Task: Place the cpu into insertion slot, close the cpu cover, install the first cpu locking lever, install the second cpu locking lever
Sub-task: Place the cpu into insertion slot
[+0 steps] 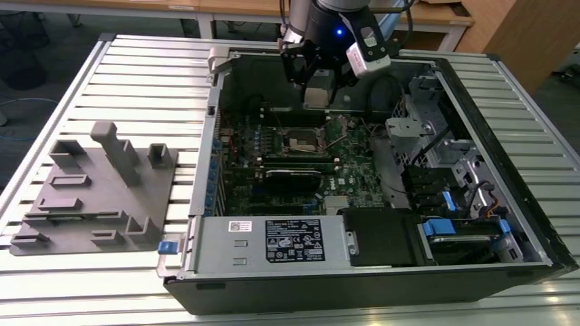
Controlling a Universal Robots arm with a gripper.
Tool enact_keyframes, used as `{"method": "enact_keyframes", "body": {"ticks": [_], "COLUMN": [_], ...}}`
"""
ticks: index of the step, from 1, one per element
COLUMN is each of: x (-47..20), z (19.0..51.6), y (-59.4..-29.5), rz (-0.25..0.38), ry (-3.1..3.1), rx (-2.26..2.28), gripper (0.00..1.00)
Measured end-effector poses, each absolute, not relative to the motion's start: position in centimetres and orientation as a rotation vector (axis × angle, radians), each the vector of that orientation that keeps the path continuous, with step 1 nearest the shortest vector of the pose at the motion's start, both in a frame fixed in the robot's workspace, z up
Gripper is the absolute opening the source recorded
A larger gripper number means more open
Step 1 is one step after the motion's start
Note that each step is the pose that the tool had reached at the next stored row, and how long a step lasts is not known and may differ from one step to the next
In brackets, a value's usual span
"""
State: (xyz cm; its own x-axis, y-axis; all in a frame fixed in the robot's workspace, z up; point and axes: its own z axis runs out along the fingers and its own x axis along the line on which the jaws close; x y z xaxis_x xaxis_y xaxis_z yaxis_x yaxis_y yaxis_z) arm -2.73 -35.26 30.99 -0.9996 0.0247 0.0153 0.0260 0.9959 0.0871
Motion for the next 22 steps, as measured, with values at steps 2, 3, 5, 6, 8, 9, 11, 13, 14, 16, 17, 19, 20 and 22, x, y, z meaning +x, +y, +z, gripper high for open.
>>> {"method": "enact_keyframes", "body": {"ticks": [2, 3, 5, 6, 8, 9, 11, 13, 14, 16, 17, 19, 20, 22], "x": [-2.74, -2.74, -2.73, -2.73, -2.74, -2.74, -2.74, -2.74, -2.73, -2.74, -2.74, -2.73, -2.74, -2.74], "z": [30.99, 30.98, 30.93, 30.89, 30.79, 30.72, 30.72, 30.72, 30.71, 30.71, 30.71, 30.61, 30.51, 30.15], "y": [-35.26, -35.26, -35.25, -35.25, -35.26, -35.26, -35.26, -35.26, -35.26, -35.26, -35.26, -35.25, -35.26, -35.25], "rz": [-0.136, -0.136, -0.137, -0.137, -0.136, -0.136, -0.136, -0.136, -0.136, -0.136, -0.136, -0.137, -0.137, -0.137], "ry": [-3.124, -3.124, -3.124, -3.124, -3.124, -3.124, -3.124, -3.124, -3.124, -3.124, -3.124, -3.124, -3.124, -3.124], "rx": [-0.04, -0.04, -0.04, -0.04, -0.04, -0.04, -0.04, -0.04, -0.04, -0.04, -0.04, -0.04, -0.04, -0.04], "gripper": [0.54, 0.54, 0.54, 0.54, 0.54, 0.54, 0.54, 0.54, 0.54, 0.54, 0.54, 0.54, 0.54, 0.54]}}
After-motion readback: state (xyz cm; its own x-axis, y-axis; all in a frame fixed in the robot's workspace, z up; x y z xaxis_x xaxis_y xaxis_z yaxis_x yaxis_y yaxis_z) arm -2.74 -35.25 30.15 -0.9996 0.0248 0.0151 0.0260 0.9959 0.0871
